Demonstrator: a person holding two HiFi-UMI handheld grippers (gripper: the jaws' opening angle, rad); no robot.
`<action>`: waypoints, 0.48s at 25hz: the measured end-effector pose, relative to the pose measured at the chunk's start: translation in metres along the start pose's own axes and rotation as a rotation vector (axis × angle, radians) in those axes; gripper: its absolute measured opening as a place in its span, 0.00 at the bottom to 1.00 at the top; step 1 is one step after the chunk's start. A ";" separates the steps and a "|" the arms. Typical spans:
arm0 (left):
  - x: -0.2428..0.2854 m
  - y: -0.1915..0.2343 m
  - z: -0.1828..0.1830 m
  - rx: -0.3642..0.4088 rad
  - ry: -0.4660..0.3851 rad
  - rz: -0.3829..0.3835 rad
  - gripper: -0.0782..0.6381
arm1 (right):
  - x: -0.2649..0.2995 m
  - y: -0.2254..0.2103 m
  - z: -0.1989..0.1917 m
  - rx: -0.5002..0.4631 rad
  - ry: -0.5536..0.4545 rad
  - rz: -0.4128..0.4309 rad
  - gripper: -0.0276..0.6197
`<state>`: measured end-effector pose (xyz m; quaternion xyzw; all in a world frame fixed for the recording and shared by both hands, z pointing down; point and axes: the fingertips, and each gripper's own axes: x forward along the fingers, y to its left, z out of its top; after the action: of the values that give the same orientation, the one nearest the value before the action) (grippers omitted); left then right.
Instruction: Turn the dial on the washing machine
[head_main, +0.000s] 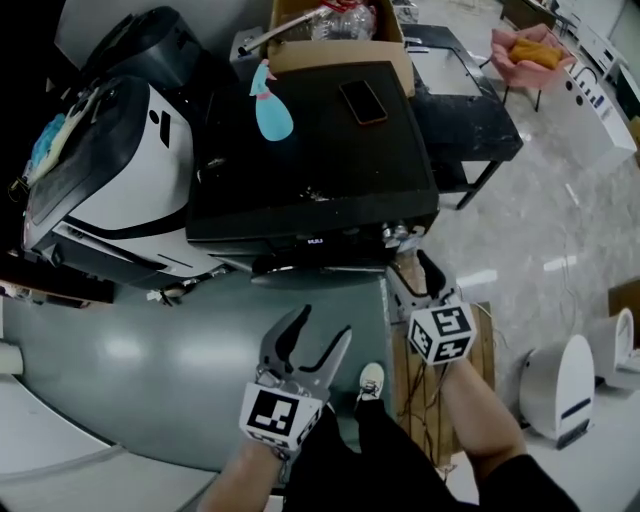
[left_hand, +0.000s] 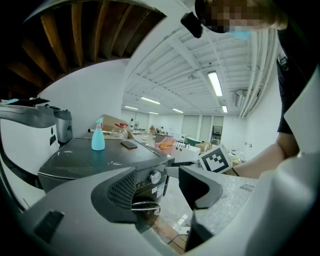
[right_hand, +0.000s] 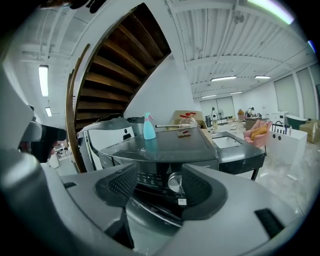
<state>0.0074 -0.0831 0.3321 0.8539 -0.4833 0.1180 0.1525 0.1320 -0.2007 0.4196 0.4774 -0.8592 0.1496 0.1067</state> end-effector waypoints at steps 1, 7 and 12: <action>0.004 0.004 -0.004 -0.004 0.004 -0.009 0.46 | 0.006 -0.004 -0.004 -0.004 0.004 -0.012 0.45; 0.027 0.027 -0.028 -0.030 0.023 -0.051 0.45 | 0.043 -0.023 -0.031 -0.024 0.039 -0.069 0.46; 0.042 0.041 -0.051 -0.042 0.051 -0.082 0.45 | 0.072 -0.039 -0.052 -0.032 0.063 -0.115 0.47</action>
<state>-0.0095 -0.1171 0.3999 0.8664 -0.4462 0.1232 0.1876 0.1297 -0.2580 0.4971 0.5195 -0.8288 0.1445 0.1496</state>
